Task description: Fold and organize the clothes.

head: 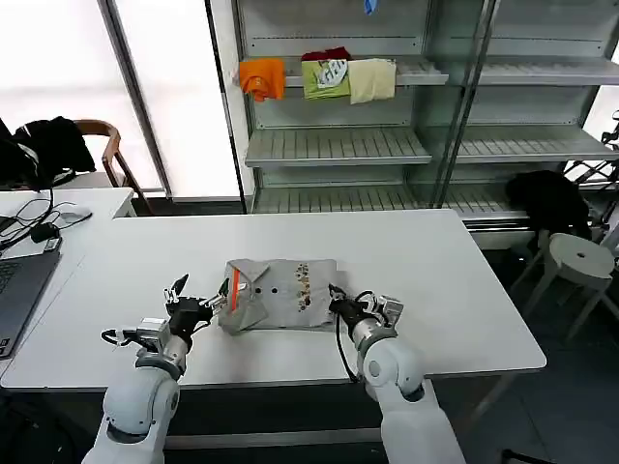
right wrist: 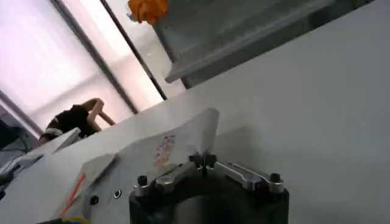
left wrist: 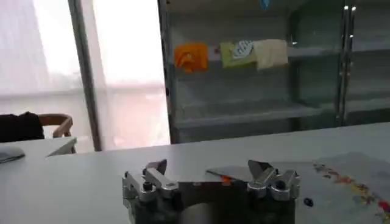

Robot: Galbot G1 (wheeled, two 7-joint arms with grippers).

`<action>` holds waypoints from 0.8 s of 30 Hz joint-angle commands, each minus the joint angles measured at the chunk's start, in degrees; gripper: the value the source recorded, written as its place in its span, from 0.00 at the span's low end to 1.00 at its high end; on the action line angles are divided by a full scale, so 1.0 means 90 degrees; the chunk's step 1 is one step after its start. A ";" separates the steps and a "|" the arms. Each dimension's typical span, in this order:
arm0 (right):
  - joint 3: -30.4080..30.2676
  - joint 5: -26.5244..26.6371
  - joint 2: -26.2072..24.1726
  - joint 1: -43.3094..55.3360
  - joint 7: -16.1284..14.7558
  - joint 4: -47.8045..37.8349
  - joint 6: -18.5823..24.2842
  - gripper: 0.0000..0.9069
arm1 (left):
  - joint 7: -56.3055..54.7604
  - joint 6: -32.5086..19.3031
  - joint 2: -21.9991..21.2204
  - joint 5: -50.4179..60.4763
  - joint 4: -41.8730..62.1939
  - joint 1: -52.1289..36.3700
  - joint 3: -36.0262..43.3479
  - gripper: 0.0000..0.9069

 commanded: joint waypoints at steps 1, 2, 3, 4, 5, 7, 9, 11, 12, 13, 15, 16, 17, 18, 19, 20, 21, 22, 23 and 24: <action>0.0663 0.0222 -0.0376 0.0310 -0.0041 -0.0007 -0.0015 0.00 | -0.0004 -0.0012 -0.0004 -0.0019 -0.0013 0.0075 -0.0076 1.00; 0.0717 0.0320 -0.0538 0.0395 -0.0022 -0.0066 -0.0014 0.00 | -0.0004 -0.0014 -0.0014 -0.0015 -0.0012 0.0095 -0.0076 1.00; 0.0739 0.0404 -0.0659 0.0433 -0.0005 -0.0105 -0.0013 0.00 | -0.0005 -0.0017 -0.0023 -0.0014 -0.0012 0.0110 -0.0076 1.00; 0.0762 0.0445 -0.0764 0.0453 -0.0011 -0.0138 -0.0013 0.00 | -0.0006 -0.0020 -0.0039 -0.0011 -0.0007 0.0122 -0.0073 1.00; 0.0791 0.0443 -0.0826 0.0454 -0.0040 -0.0161 -0.0014 0.00 | -0.0003 -0.0021 -0.0044 -0.0006 -0.0003 0.0134 -0.0073 1.00; 0.0863 0.0319 -0.0950 0.0404 -0.0148 -0.0202 -0.0016 0.00 | -0.0007 -0.0020 -0.0062 0.0002 0.0035 0.0135 -0.0072 1.00; 0.0870 -0.0160 -0.1008 0.0291 -0.0354 -0.0213 -0.0004 1.00 | -0.0014 -0.0022 -0.0079 -0.0011 0.0065 0.0121 -0.0081 1.00; 0.1000 -0.1139 -0.0863 0.0130 -0.0700 -0.0168 0.0003 1.00 | -0.0013 -0.0052 -0.0089 -0.0083 0.0088 0.0113 -0.0096 1.00; 0.1139 -0.1724 -0.0726 0.0019 -0.0970 -0.0079 0.0011 1.00 | -0.0012 -0.0084 -0.0089 -0.0130 0.0093 0.0115 -0.0104 1.00; 0.1183 -0.2021 -0.0652 -0.0073 -0.1114 -0.0019 0.0014 1.00 | -0.0009 -0.0158 -0.0086 -0.0194 0.0103 0.0112 -0.0118 1.00; 0.1061 -0.2695 -0.0856 -0.0340 -0.1274 0.0301 0.0025 1.00 | -0.0011 -0.0311 -0.0067 -0.0295 0.0133 0.0113 -0.0157 1.00; 0.1083 -0.2896 -0.0878 -0.0457 -0.1357 0.0491 0.0027 1.00 | -0.0007 -0.0349 -0.0058 -0.0335 0.0148 0.0106 -0.0180 1.00; 0.1129 -0.3116 -0.0894 -0.0518 -0.1435 0.0575 0.0031 1.00 | -0.0007 -0.0400 -0.0042 -0.0415 0.0153 0.0107 -0.0195 1.00; 0.1170 -0.3348 -0.1004 -0.0655 -0.1503 0.0794 0.0036 1.00 | -0.0005 -0.0525 -0.0013 -0.0489 0.0153 0.0115 -0.0211 1.00; 0.1192 -0.3437 -0.1076 -0.0735 -0.1525 0.0938 0.0038 1.00 | 0.0002 -0.0542 0.0014 -0.0526 0.0156 0.0120 -0.0235 1.00; 0.1227 -0.3573 -0.1171 -0.0802 -0.1550 0.1050 0.0042 1.00 | 0.0004 -0.0543 0.0032 -0.0577 0.0163 0.0117 -0.0256 1.00; 0.1274 -0.3764 -0.1241 -0.0864 -0.1598 0.1147 0.0044 1.00 | 0.0005 -0.0565 0.0058 -0.0612 0.0165 0.0112 -0.0265 1.00; 0.1319 -0.3883 -0.1323 -0.0948 -0.1632 0.1281 0.0047 1.00 | 0.0016 -0.0601 0.0082 -0.0633 0.0168 0.0114 -0.0281 1.00; 0.1357 -0.3944 -0.1380 -0.1005 -0.1632 0.1395 0.0051 1.00 | 0.0060 -0.0653 0.0103 -0.0664 0.0180 0.0116 -0.0309 1.00; 0.1431 -0.3971 -0.1432 -0.1083 -0.1654 0.1489 0.0049 1.00 | 0.0079 -0.0667 0.0110 -0.0676 0.0184 0.0114 -0.0323 1.00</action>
